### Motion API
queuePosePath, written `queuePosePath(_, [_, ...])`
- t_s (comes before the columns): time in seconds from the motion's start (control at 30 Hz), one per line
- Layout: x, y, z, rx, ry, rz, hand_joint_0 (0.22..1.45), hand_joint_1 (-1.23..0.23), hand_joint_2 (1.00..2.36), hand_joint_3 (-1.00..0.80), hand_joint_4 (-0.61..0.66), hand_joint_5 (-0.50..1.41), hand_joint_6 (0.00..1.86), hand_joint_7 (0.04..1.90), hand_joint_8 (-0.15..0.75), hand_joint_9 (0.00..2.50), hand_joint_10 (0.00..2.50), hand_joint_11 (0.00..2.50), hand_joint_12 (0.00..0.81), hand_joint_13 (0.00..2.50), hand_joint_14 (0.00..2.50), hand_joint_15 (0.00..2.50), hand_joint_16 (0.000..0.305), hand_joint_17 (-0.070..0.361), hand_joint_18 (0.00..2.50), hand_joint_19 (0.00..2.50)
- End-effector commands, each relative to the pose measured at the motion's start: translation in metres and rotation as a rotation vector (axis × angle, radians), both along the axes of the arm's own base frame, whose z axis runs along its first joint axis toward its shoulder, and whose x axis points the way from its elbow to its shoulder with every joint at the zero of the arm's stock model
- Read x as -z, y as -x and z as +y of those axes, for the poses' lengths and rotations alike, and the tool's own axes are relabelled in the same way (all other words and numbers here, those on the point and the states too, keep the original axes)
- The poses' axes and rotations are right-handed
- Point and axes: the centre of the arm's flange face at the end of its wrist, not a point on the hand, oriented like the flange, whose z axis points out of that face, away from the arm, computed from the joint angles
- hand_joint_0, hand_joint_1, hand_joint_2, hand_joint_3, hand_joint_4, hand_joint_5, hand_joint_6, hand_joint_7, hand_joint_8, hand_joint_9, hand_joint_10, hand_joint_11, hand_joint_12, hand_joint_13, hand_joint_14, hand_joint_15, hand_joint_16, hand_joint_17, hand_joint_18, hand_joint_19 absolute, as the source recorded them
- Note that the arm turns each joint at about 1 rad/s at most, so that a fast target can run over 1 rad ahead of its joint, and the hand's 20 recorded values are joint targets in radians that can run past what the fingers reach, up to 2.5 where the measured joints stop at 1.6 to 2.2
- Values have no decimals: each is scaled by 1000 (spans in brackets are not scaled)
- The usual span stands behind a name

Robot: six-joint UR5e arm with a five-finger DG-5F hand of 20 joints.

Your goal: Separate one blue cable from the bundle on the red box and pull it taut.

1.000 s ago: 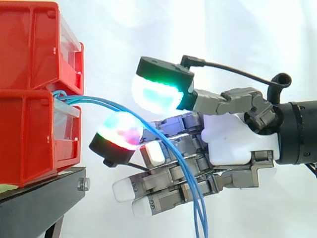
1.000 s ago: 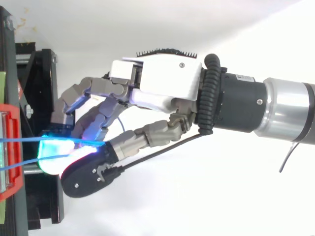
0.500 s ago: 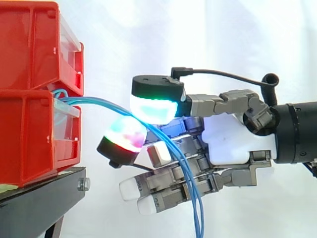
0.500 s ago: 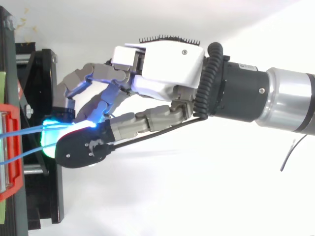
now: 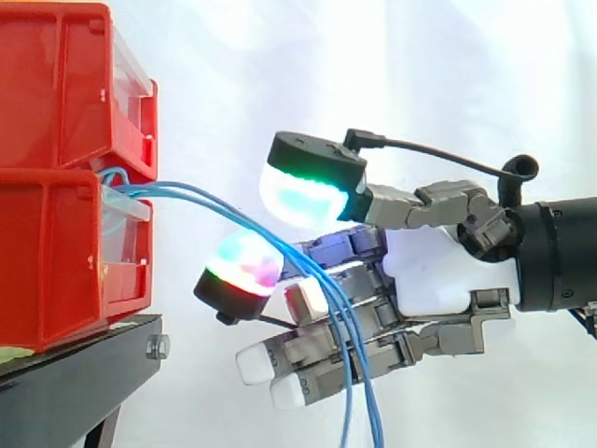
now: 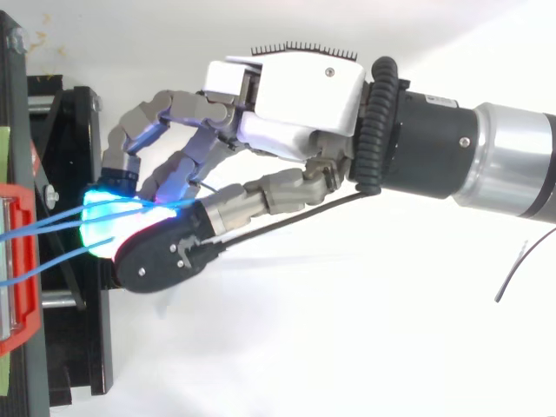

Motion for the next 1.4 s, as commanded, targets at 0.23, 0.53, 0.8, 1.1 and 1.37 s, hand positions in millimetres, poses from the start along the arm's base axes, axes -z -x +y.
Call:
queuePosePath(0.23, [-1, 1, -8, 12, 35, 10, 566, -653, 1015, -272, 64, -92, 896, 848, 270, 1118, 23, 690, 324, 710, 16, 382, 42, 93, 508, 498])
queuePosePath(0.53, [-22, -5, -17, 18, 69, -6, 665, -851, 1020, -175, -50, -117, 945, 808, 253, 1070, 25, 728, 322, 728, 16, 381, 43, 97, 584, 483])
queuePosePath(0.8, [-28, -2, -18, 18, 70, 32, 769, -885, 1014, -323, -165, -126, 959, 923, 241, 1076, 22, 725, 314, 746, 16, 381, 43, 96, 615, 485])
queuePosePath(1.1, [-25, 0, -16, 13, 70, 52, 584, -915, 1000, -500, 0, -89, 939, 780, 235, 1128, 25, 710, 316, 813, 17, 412, 42, 95, 666, 511])
queuePosePath(1.37, [-29, 1, -18, 13, 72, 48, 411, -554, 1000, -500, 28, -70, 890, 780, 288, 1189, 21, 642, 383, 845, 15, 399, 57, 129, 718, 534])
